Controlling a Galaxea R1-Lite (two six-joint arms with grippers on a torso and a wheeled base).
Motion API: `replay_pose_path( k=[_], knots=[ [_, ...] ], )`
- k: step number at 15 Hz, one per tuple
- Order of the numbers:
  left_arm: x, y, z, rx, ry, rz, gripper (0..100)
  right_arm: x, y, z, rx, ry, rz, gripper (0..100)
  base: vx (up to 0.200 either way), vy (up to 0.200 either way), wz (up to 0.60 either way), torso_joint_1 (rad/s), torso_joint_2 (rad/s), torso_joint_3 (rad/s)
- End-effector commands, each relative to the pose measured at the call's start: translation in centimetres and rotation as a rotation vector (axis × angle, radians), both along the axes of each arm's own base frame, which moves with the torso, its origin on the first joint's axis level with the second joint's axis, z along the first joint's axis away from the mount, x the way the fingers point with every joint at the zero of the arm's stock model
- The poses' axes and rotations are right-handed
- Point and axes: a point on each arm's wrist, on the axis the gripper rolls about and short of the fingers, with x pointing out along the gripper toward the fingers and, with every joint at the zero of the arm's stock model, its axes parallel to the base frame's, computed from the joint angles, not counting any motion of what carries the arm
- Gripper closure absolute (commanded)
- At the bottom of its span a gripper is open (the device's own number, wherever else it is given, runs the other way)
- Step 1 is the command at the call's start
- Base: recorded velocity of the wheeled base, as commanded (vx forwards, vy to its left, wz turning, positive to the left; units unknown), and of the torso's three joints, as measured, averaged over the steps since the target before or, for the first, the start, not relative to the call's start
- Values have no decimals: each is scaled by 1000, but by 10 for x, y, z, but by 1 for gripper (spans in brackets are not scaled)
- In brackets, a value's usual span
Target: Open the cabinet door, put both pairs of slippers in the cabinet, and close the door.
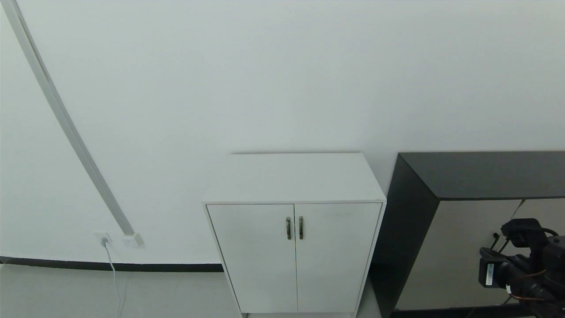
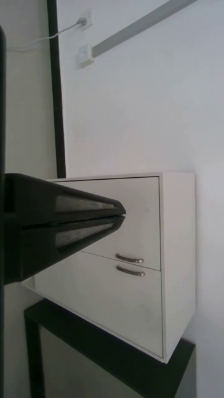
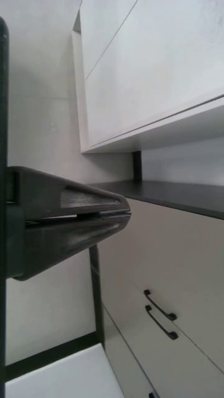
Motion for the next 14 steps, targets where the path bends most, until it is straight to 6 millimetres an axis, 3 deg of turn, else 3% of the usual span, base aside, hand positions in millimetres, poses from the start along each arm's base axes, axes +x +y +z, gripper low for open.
replay_pose_path(
  k=[1, 5, 8, 14],
  knots=[
    [0, 0, 0, -1, 1, 0, 100, -13, 0, 17, 12, -36, 15, 100, 0, 0, 0, 0, 0, 0],
    [0, 0, 0, -1, 1, 0, 100, -39, 2, 32, 29, -13, 68, 100, 0, 0, 0, 0, 0, 0],
    [0, 0, 0, -1, 0, 0, 100, -77, 3, 45, 30, 3, 124, 100, 0, 0, 0, 0, 0, 0],
    [0, 0, 0, -1, 1, 0, 100, -142, -6, 45, 41, -3, 189, 100, 0, 0, 0, 0, 0, 0]
  ],
)
